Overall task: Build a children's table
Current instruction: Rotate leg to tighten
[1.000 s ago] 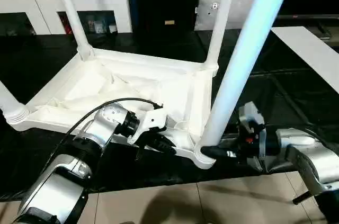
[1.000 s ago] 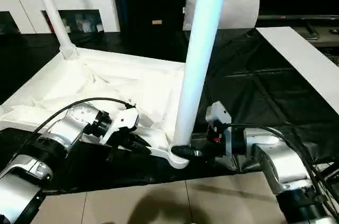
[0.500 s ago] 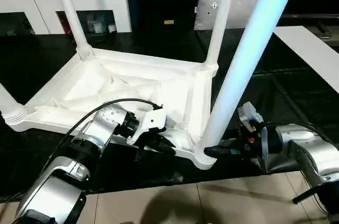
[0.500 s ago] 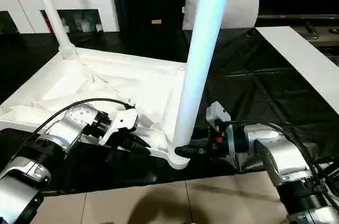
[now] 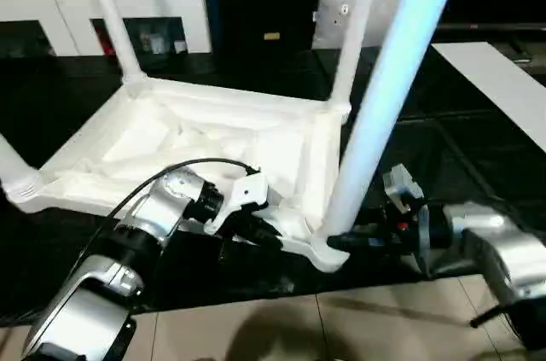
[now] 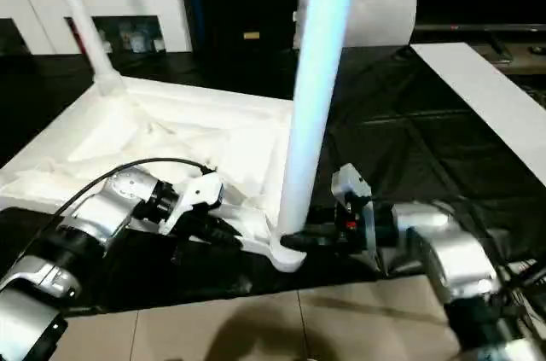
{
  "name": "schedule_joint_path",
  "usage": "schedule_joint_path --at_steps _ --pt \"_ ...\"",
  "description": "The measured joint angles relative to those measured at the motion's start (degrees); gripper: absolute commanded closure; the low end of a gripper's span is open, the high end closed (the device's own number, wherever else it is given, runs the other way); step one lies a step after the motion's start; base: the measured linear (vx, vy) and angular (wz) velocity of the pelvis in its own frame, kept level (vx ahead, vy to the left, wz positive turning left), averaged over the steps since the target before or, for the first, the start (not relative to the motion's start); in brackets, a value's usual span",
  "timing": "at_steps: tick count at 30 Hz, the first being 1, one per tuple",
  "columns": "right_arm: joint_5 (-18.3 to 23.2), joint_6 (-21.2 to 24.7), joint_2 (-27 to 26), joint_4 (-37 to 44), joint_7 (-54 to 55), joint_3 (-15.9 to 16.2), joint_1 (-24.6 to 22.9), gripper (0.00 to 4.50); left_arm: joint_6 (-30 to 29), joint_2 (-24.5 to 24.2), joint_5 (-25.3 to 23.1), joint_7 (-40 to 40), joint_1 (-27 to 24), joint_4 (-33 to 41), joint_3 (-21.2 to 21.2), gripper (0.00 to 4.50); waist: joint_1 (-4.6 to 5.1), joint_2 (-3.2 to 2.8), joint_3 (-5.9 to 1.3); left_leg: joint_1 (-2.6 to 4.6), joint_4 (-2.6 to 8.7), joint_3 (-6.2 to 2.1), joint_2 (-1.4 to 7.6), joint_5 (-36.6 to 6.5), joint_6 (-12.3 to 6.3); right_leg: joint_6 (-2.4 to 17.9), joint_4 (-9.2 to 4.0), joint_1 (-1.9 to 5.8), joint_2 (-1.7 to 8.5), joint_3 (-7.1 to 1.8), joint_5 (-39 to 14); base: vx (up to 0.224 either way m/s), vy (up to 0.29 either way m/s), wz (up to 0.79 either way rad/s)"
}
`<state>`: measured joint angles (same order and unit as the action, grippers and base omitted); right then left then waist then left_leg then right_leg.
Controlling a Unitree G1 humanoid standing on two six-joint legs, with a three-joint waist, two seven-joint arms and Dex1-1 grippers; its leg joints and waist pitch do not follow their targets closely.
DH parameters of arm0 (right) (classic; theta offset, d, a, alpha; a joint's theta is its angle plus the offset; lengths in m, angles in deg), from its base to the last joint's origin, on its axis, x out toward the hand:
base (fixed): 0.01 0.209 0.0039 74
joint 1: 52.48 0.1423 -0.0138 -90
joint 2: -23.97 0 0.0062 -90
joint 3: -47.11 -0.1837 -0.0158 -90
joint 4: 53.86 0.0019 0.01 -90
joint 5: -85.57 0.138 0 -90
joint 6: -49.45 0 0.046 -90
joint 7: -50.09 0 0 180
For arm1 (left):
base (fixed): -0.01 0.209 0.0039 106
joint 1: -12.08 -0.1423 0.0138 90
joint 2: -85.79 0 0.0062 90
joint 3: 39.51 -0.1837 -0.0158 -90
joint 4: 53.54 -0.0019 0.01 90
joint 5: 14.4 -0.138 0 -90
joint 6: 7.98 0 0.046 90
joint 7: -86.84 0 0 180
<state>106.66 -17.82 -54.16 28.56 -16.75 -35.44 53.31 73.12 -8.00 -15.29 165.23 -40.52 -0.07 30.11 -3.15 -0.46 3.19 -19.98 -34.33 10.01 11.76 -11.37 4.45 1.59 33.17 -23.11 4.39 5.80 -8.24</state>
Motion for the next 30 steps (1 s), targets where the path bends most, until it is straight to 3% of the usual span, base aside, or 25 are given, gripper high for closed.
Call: schedule_joint_path --at_steps 6,13,16,17,19,26,30 --pt "-3.98 -0.08 -7.12 -0.56 14.89 -2.57 0.70 2.52 -8.89 2.05 -0.05 -8.80 -0.89 3.35 2.88 4.50 1.92 0.06 -0.03 -0.02 -0.13 -0.03 0.01 0.00 0.00 0.00 -0.06 -0.01 0.00 0.08 0.00 0.000 0.000 0.00" --pt "-8.66 1.82 -19.09 -3.69 36.63 -6.50 4.34 2.54 -14.14 7.69 -2.30 -23.07 -0.57 4.34 6.10 4.50 2.94 0.07 -0.05 -0.08 -0.15 -0.09 -0.04 -0.01 0.01 0.00 -0.13 0.00 0.05 0.09 0.00 0.000 0.000 0.00" --pt "-9.55 1.25 -22.02 -4.59 42.97 -7.63 5.09 2.54 -14.49 9.91 -3.01 -27.47 -0.19 4.07 6.38 4.50 2.87 0.08 -0.06 -0.08 -0.10 -0.15 -0.08 -0.03 -0.01 0.00 -0.15 0.00 0.06 0.09 0.00 0.000 0.000 0.00" --pt "-10.13 0.14 -23.40 -5.49 45.30 -8.22 5.50 1.98 -14.45 10.79 -3.47 -29.37 0.07 3.71 6.56 4.50 2.88 0.07 -0.06 -0.09 -0.09 -0.15 -0.08 -0.03 -0.01 0.00 -0.14 -0.02 0.06 0.10 0.00 0.000 0.000 0.00" --pt "-10.42 -2.63 -25.00 -7.12 47.79 -9.23 5.86 1.79 -14.36 12.37 -4.11 -32.06 0.52 3.25 6.48 4.50 2.79 0.07 -0.06 -0.10 -0.05 -0.16 -0.11 -0.04 -0.02 -0.01 -0.16 -0.08 0.09 0.10 0.00 0.000 0.000 0.00" --pt "-10.01 -5.12 -23.99 -7.11 46.05 -9.41 4.80 1.24 -12.30 12.81 -4.59 -32.91 0.63 2.89 5.45 4.50 2.22 -0.05 -0.06 -0.17 0.14 -0.15 -0.17 -0.05 -0.05 -0.05 -0.15 -0.13 0.13 0.08 -0.03 0.000 0.000 0.00" --pt "-8.54 -7.23 -15.67 -4.51 34.39 -8.14 0.31 0.85 -7.79 9.51 -4.57 -27.27 0.24 3.07 3.54 4.50 1.25 -0.05 -0.05 -0.18 0.21 -0.14 -0.15 -0.06 -0.08 -0.15 -0.15 -0.16 0.11 0.07 -0.09 0.000 0.000 0.00"
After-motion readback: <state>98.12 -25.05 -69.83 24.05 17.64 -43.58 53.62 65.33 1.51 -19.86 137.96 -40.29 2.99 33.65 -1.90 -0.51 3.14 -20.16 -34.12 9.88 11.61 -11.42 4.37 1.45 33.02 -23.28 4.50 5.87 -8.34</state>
